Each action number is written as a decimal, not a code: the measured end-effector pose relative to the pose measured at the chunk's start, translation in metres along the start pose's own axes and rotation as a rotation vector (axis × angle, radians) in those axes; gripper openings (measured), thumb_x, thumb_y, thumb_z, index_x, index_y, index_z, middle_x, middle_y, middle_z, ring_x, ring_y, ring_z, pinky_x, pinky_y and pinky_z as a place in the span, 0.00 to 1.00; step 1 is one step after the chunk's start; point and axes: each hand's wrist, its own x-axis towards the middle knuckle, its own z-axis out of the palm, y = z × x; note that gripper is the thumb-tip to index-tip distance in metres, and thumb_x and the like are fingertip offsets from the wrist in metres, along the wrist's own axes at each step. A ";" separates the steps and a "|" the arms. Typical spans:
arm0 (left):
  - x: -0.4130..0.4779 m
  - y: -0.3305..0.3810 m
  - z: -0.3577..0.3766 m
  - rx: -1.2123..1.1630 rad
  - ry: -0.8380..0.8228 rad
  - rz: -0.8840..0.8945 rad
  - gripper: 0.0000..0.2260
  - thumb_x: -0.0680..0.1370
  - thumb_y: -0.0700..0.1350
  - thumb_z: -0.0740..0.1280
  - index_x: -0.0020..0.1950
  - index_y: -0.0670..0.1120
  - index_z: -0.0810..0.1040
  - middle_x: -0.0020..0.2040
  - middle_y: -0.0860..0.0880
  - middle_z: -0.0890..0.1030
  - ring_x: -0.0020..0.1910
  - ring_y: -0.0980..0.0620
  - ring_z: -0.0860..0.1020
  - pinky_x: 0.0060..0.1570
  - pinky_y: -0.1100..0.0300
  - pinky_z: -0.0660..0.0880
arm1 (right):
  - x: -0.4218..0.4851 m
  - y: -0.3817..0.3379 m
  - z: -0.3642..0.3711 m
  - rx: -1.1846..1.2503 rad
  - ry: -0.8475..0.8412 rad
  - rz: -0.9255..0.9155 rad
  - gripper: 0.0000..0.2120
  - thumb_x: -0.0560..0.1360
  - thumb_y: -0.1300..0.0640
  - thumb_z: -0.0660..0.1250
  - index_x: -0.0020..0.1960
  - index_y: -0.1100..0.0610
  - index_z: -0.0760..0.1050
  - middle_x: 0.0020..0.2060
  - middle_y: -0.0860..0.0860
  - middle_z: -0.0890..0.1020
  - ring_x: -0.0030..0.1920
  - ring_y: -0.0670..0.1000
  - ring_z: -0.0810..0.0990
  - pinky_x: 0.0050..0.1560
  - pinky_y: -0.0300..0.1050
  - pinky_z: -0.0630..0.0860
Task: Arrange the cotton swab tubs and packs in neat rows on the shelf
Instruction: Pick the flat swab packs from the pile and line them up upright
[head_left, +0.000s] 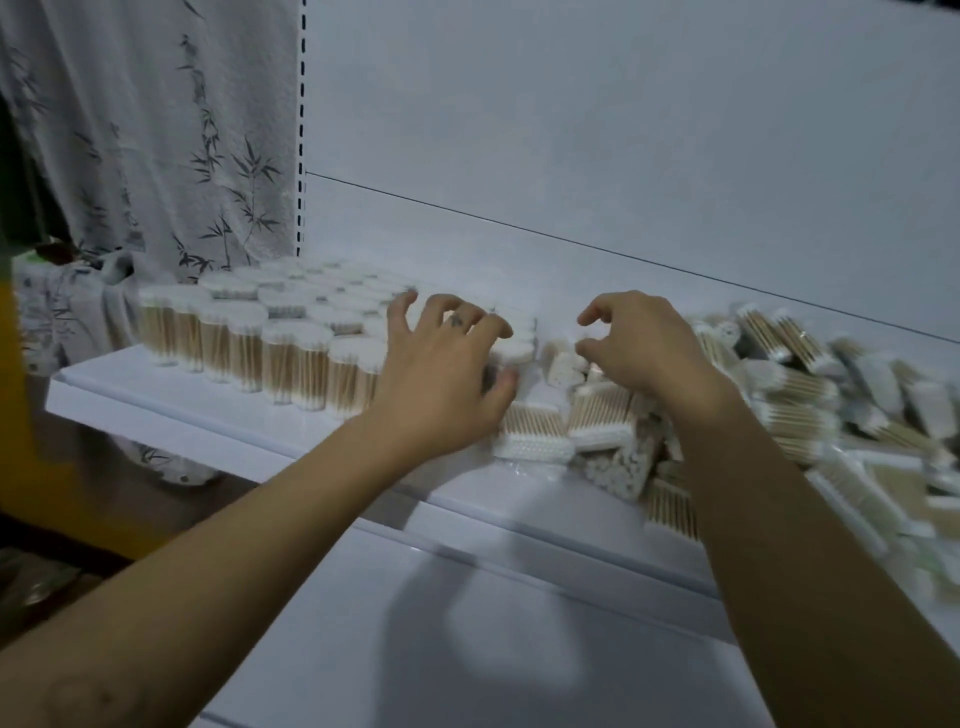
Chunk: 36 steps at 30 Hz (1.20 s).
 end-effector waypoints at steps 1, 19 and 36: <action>0.010 0.004 -0.001 0.010 -0.090 0.019 0.18 0.76 0.57 0.59 0.61 0.52 0.76 0.61 0.51 0.78 0.66 0.46 0.69 0.69 0.42 0.53 | 0.002 0.006 -0.002 -0.029 0.001 0.009 0.15 0.77 0.52 0.68 0.63 0.50 0.76 0.64 0.50 0.76 0.61 0.54 0.75 0.57 0.47 0.72; 0.132 -0.006 0.027 -0.113 -0.756 0.308 0.08 0.77 0.54 0.68 0.52 0.52 0.80 0.48 0.54 0.80 0.45 0.53 0.74 0.44 0.60 0.68 | 0.076 0.032 0.021 -0.424 -0.394 0.114 0.20 0.66 0.46 0.78 0.48 0.59 0.79 0.45 0.54 0.83 0.41 0.54 0.81 0.39 0.44 0.76; 0.152 -0.026 0.035 -0.471 -0.627 0.171 0.28 0.75 0.57 0.70 0.71 0.50 0.66 0.63 0.52 0.76 0.51 0.53 0.76 0.49 0.61 0.70 | 0.067 0.025 -0.015 0.311 0.077 0.278 0.18 0.69 0.43 0.72 0.51 0.55 0.79 0.48 0.50 0.83 0.47 0.52 0.81 0.48 0.50 0.79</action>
